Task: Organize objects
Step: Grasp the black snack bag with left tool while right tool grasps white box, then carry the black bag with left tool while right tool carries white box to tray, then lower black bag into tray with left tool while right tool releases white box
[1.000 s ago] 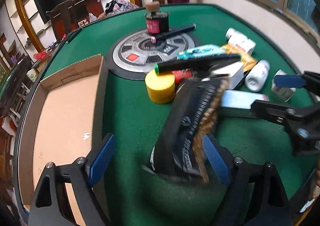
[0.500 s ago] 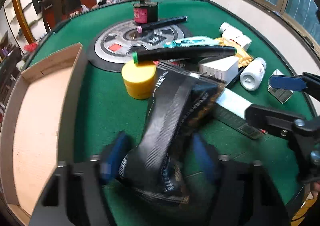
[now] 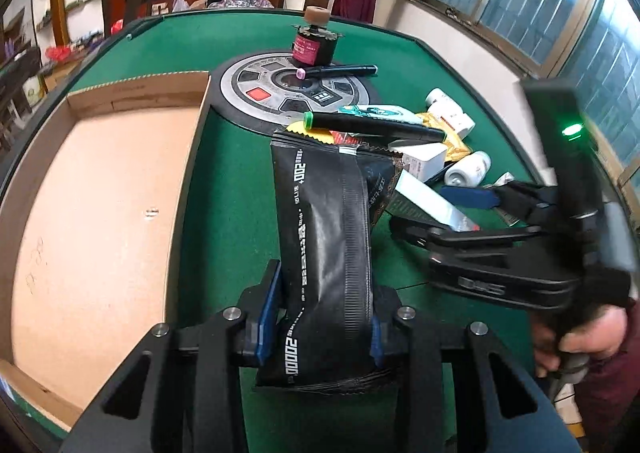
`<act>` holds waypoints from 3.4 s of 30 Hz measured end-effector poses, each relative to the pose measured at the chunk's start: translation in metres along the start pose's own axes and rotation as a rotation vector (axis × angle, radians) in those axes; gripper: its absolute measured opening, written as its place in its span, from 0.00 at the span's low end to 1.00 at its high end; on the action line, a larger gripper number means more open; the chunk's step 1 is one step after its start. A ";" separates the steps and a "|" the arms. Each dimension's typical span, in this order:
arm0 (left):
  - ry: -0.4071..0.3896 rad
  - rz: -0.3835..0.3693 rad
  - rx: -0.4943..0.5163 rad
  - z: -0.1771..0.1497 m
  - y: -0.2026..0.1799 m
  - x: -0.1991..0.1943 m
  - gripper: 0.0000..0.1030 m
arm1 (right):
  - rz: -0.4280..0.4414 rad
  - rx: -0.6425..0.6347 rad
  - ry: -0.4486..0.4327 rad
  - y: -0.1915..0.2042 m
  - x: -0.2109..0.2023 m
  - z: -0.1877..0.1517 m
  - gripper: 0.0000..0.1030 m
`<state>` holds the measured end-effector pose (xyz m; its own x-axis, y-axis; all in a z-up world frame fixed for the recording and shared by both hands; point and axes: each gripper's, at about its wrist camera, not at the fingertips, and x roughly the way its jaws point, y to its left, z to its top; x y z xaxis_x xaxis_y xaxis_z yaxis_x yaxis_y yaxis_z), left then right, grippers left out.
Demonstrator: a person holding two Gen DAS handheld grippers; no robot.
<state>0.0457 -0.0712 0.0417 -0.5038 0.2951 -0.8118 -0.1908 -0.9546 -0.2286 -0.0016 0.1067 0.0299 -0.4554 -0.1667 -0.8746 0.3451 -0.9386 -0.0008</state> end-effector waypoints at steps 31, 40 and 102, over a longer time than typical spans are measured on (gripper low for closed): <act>-0.468 -0.498 -0.037 -0.023 0.031 -0.231 0.34 | 0.336 0.262 -0.479 -0.035 -0.265 -0.051 0.28; -0.545 -0.591 -0.009 0.004 0.044 -0.333 0.34 | 0.483 0.243 -0.581 -0.012 -0.382 -0.031 0.29; -0.079 0.094 -0.346 0.085 0.189 0.017 0.68 | 0.324 0.324 0.012 0.080 0.051 0.160 0.43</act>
<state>-0.0704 -0.2428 0.0300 -0.5715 0.1946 -0.7972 0.1486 -0.9309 -0.3337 -0.1287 -0.0257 0.0627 -0.3560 -0.4656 -0.8102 0.1932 -0.8850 0.4236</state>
